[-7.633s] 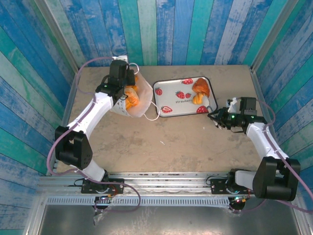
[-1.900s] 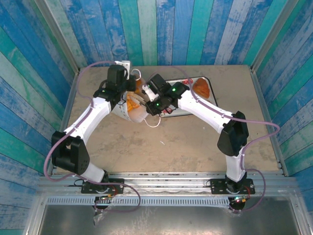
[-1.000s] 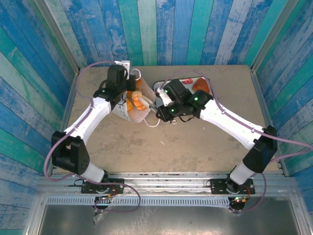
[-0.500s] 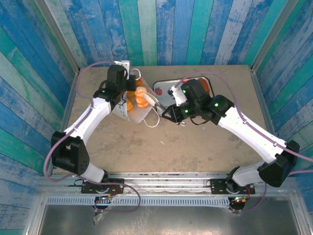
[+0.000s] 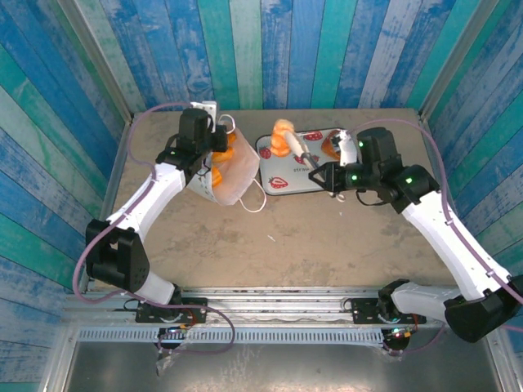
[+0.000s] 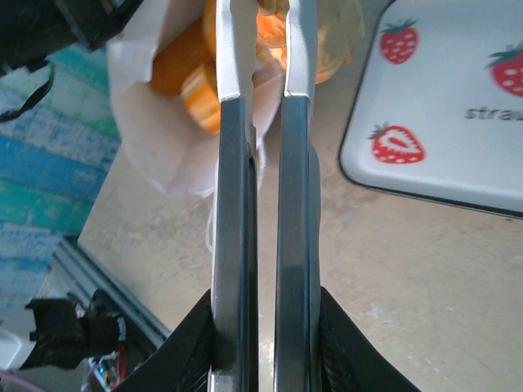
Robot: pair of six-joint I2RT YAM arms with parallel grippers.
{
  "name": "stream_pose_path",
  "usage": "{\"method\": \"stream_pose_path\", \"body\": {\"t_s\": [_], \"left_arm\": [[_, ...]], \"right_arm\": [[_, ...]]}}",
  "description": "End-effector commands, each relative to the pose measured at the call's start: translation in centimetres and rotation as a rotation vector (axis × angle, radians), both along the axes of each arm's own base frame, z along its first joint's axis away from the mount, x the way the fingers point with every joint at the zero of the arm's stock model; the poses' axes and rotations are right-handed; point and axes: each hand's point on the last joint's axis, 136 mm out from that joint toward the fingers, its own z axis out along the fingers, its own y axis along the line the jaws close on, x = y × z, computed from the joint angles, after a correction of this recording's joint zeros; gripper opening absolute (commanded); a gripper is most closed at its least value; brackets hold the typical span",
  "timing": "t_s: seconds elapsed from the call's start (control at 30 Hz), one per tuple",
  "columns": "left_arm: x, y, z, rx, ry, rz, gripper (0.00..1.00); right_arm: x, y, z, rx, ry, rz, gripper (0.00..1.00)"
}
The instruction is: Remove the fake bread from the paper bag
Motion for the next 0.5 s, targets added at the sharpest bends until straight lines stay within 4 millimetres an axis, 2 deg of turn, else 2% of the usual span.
{"method": "stream_pose_path", "body": {"t_s": [0.0, 0.2, 0.47], "left_arm": [[-1.0, 0.5, 3.9, -0.029, -0.099, 0.004, 0.0], [-1.0, 0.5, 4.0, -0.029, -0.101, 0.004, 0.0], [-1.0, 0.4, 3.9, -0.031, -0.099, 0.002, 0.0]], "right_arm": [[0.3, -1.4, 0.5, 0.019, -0.004, -0.027, 0.15], [2.2, -4.2, -2.0, 0.014, 0.079, -0.115, 0.15], [3.3, -4.2, -6.2, 0.078, 0.217, -0.118, 0.16]]}}
